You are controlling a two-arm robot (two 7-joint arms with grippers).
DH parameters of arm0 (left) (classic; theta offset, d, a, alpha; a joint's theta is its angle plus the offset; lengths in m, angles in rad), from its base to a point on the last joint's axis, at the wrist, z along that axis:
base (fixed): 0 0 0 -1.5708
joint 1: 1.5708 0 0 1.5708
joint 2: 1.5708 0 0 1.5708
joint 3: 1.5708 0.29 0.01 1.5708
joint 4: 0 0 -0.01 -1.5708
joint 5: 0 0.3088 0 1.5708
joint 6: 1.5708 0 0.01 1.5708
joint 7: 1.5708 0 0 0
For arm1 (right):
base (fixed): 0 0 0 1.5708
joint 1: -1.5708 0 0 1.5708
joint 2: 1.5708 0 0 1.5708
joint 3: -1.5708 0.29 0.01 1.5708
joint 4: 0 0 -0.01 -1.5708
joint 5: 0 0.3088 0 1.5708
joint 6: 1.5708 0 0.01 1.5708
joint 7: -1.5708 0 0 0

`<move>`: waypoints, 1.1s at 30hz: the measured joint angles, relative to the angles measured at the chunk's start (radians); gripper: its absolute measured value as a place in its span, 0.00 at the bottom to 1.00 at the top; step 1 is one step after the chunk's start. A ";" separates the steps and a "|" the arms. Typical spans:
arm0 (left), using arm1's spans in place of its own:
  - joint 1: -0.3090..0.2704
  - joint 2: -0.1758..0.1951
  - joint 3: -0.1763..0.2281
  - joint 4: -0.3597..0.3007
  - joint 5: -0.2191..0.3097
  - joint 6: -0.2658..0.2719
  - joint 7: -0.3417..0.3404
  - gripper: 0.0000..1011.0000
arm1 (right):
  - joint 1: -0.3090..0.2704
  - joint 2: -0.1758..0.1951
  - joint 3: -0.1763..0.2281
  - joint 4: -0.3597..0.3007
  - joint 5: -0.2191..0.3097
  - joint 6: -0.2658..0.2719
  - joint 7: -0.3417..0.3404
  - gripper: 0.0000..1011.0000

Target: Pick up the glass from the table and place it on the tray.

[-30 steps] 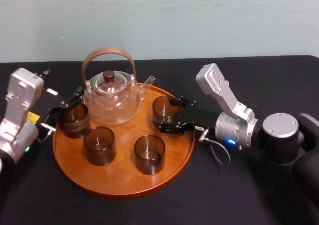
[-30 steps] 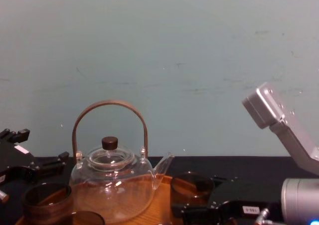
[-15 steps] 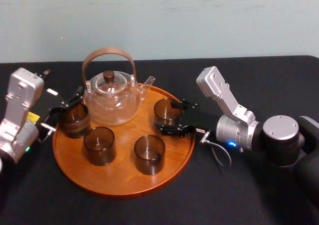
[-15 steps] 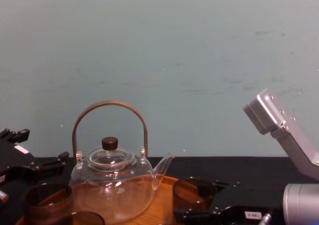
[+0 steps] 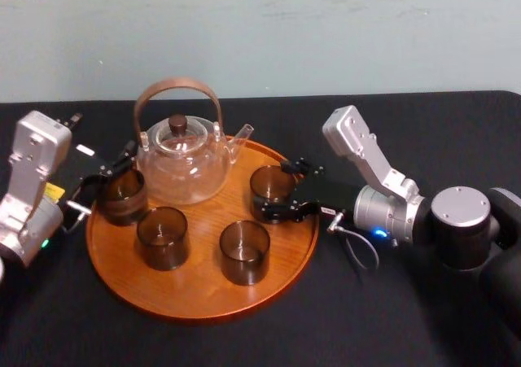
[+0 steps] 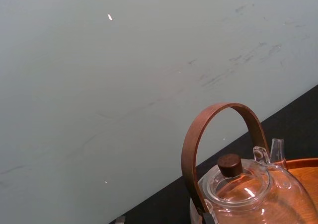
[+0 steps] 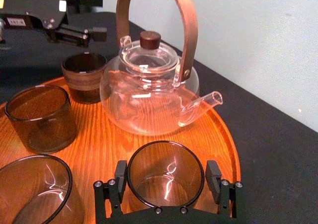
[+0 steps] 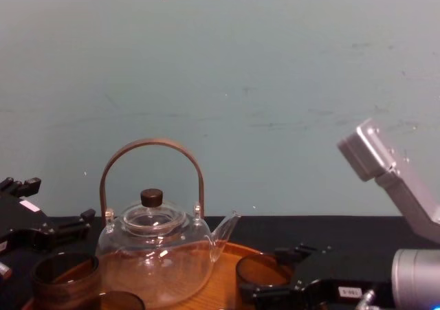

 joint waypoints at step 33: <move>0.000 0.000 0.000 0.000 0.000 0.000 0.000 0.99 | -0.292 0.228 0.249 -0.248 0.199 -0.189 -0.016 0.99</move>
